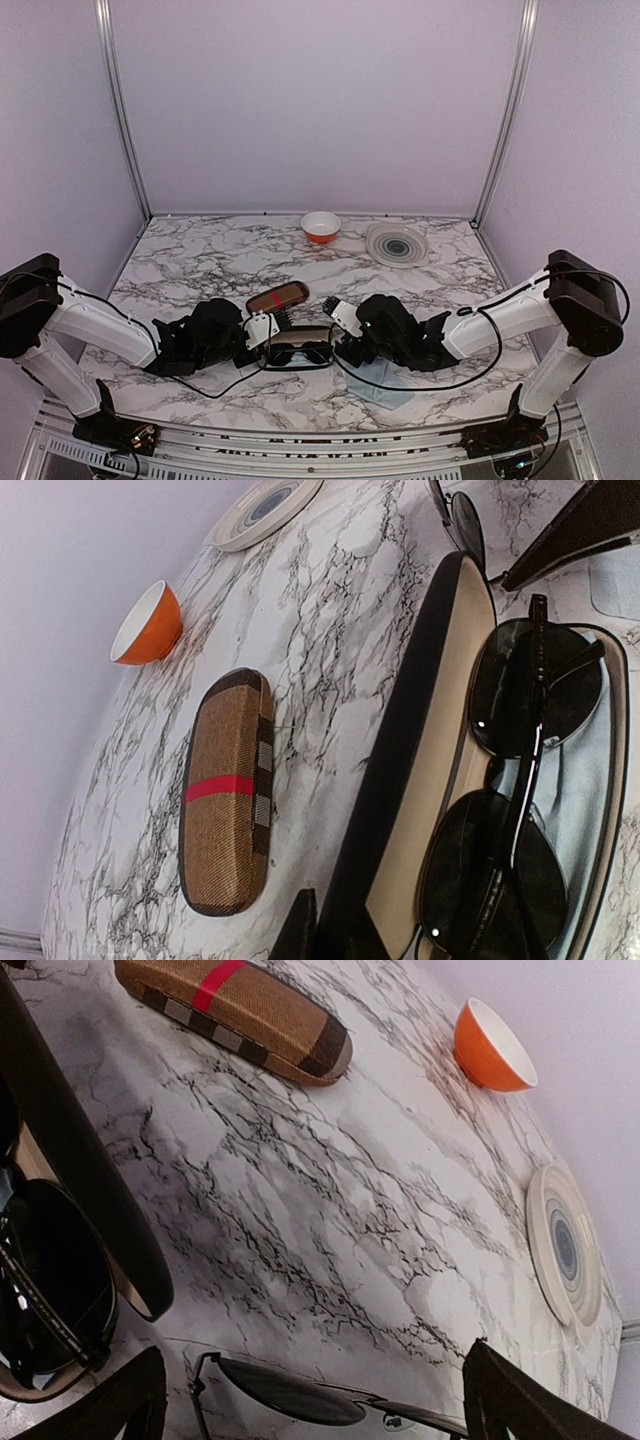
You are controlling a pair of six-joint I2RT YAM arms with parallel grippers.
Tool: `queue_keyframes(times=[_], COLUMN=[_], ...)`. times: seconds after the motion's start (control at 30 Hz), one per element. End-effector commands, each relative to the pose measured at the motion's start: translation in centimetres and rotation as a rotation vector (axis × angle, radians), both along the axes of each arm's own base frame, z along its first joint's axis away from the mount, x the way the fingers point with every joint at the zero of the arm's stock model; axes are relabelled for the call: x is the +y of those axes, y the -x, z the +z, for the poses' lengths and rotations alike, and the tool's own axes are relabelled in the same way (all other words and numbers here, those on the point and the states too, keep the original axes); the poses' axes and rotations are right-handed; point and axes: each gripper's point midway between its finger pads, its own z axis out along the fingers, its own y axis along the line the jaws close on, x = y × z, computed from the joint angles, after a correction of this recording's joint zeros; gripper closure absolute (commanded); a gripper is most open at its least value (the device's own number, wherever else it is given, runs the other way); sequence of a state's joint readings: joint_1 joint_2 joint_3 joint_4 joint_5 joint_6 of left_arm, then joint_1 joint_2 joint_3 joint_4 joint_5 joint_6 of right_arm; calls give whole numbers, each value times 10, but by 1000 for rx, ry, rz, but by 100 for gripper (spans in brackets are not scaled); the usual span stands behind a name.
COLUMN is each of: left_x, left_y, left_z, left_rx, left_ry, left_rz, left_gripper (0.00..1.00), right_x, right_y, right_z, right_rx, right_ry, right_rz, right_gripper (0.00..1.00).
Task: Organize the sunglasses
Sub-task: Adjust the sunglasses in the sunglasses case.
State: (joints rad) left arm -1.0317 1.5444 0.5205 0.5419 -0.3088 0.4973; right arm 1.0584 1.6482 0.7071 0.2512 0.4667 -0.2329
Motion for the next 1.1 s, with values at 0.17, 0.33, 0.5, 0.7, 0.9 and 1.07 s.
queue_keyframes(times=[0.17,0.33,0.5,0.7,0.9,1.07], left_x=[3,4,3,4,4,5], left_y=[2,2,2,2,3,3], left_z=[-9,-10,-9,-9,-10,-10], left_rx=[8,8,7,7,10,7], left_ry=[-24,-25,-22,-23,-24,-25], left_rz=[8,12,12,12,11,15], left_gripper=[100,100,100,100,100,100], right_x=[2,14,27,35,37,30], right_y=[-11,-7,-3,1,0,-8], right_z=[0,1,3,-5,-5,10], right_rx=[5,31,44,59,64,8], right_ry=[-27,-46,-59,-46,-62,-53], right_rz=[-58,-13,15,34,24,-13], right_gripper=[1,2,2,2,2,1])
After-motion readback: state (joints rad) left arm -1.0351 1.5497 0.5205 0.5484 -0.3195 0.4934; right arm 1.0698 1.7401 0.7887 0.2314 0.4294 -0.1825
